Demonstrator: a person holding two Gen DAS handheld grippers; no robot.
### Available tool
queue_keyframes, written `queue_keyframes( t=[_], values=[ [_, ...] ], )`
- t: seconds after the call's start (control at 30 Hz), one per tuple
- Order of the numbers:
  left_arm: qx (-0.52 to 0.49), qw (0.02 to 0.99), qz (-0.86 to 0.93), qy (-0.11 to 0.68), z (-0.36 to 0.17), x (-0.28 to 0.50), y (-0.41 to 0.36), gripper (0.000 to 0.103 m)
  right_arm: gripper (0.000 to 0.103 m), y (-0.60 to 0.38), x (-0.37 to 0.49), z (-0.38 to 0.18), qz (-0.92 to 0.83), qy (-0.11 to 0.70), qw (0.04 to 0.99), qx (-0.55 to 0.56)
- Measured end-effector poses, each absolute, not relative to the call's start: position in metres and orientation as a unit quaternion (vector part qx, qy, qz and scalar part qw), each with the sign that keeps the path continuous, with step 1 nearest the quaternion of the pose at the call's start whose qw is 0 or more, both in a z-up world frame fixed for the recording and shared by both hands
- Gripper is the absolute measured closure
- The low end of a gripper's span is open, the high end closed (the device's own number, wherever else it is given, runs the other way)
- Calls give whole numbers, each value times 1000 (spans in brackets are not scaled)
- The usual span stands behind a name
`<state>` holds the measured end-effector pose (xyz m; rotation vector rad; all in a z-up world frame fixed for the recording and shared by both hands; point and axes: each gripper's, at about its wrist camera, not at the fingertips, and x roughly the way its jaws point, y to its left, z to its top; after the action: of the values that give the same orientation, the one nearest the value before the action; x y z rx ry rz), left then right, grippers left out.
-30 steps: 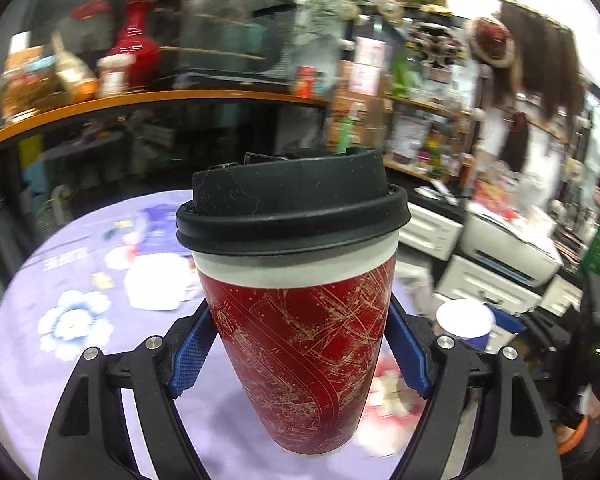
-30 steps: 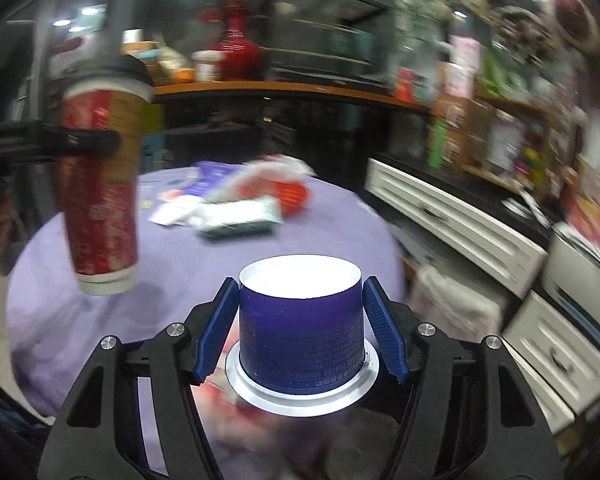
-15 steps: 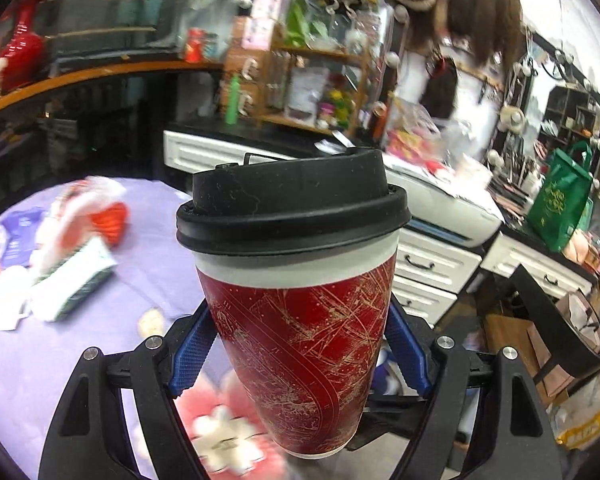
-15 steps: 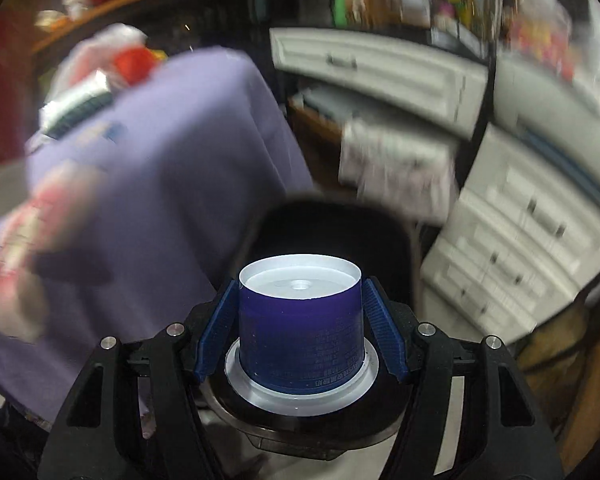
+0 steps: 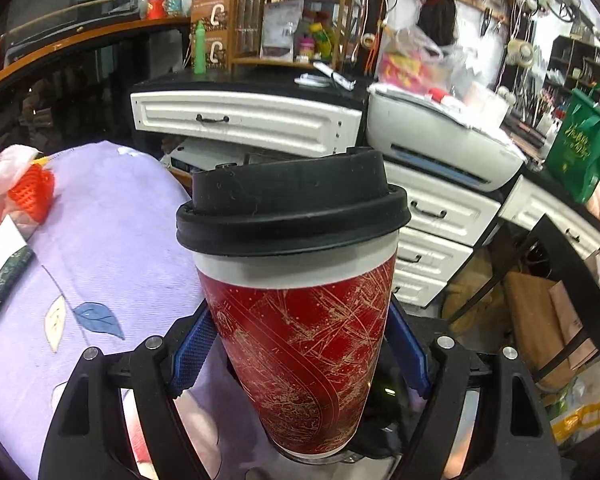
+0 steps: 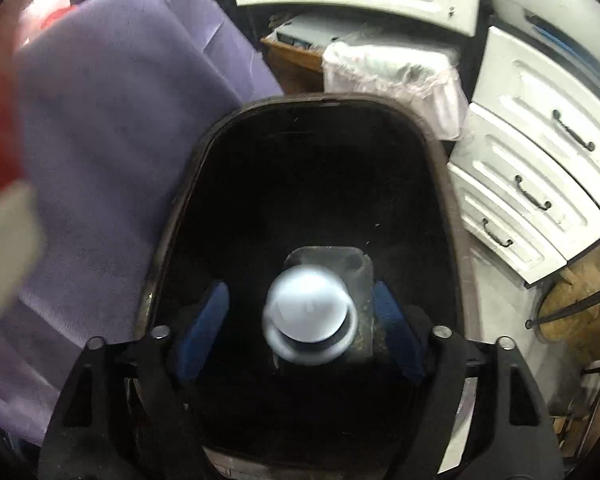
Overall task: Collect trash
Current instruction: 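Open the right tool over the bin while the left tool drops the red cup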
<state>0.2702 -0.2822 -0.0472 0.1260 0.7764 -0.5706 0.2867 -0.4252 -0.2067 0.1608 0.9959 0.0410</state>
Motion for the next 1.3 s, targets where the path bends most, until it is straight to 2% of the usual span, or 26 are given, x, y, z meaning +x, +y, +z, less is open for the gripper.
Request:
queue_keyframes(
  t=[0.3, 0.87, 1.13, 1.3],
  values=[
    [81, 867, -269, 411, -79, 286, -307, 26, 26, -456, 236, -175, -37, 439, 896, 62],
    [148, 825, -296, 459, -144, 274, -363, 25, 26, -517, 153, -172, -149, 419, 890, 101],
    [150, 809, -333, 460, -141, 258, -364, 15, 25, -527, 137, -163, -171, 411, 889, 107],
    [134, 814, -346, 446, -123, 250, -355, 13, 25, -522, 137, -155, -170, 403, 893, 106]
  ],
)
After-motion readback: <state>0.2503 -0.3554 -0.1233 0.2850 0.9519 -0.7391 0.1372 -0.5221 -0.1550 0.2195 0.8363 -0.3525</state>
